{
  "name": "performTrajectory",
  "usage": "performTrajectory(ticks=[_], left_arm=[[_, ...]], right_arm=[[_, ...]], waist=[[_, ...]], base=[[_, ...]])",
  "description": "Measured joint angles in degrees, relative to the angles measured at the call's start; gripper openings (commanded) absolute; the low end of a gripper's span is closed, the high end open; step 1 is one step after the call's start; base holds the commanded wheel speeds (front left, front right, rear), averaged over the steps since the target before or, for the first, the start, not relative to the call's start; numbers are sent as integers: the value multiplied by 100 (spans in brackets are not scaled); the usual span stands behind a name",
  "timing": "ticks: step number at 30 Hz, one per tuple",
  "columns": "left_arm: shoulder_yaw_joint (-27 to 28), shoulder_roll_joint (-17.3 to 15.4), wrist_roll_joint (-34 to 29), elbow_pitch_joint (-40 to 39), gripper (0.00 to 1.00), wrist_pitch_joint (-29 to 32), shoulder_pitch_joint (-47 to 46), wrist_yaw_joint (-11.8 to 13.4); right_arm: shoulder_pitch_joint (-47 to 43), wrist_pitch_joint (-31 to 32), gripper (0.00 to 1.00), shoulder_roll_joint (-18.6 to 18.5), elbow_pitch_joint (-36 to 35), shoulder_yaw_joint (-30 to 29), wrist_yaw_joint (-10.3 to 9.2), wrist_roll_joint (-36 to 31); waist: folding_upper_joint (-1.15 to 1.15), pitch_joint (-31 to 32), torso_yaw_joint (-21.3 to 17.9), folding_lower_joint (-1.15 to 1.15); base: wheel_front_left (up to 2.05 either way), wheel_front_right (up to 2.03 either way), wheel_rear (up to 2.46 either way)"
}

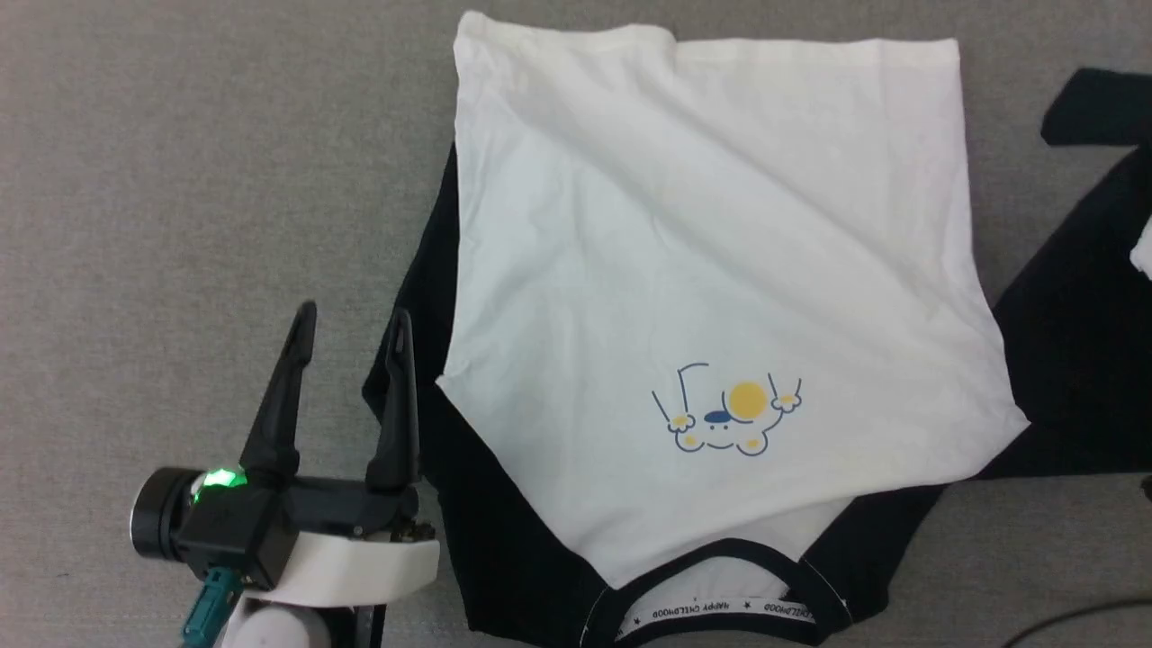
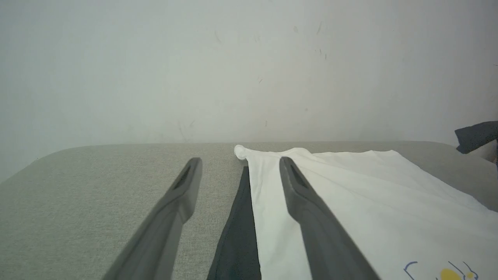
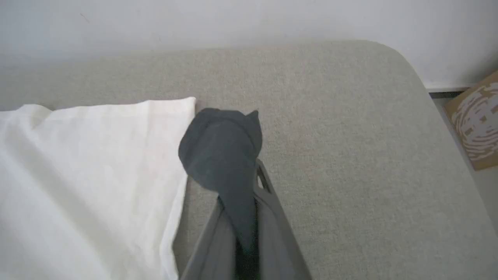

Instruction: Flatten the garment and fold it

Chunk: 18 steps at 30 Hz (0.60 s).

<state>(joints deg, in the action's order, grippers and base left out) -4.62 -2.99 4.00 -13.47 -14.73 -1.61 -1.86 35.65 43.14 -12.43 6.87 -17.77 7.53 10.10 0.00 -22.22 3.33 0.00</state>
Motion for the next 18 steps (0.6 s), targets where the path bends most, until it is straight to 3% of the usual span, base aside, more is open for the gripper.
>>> performTrajectory(ticks=[11,18], left_arm=[[86,0,-77,69,100,0,745,192],[119,-24,-267,88,100,0,994,202]], right_arm=[[-784,229,0,146,-1158,1407,0,760],[-1235,272,0,371,-1335,2588,0,1126]], waist=[[0,906,54,-1],[0,1303,172,-1]], base=[[0,0,0],[0,0,0]])
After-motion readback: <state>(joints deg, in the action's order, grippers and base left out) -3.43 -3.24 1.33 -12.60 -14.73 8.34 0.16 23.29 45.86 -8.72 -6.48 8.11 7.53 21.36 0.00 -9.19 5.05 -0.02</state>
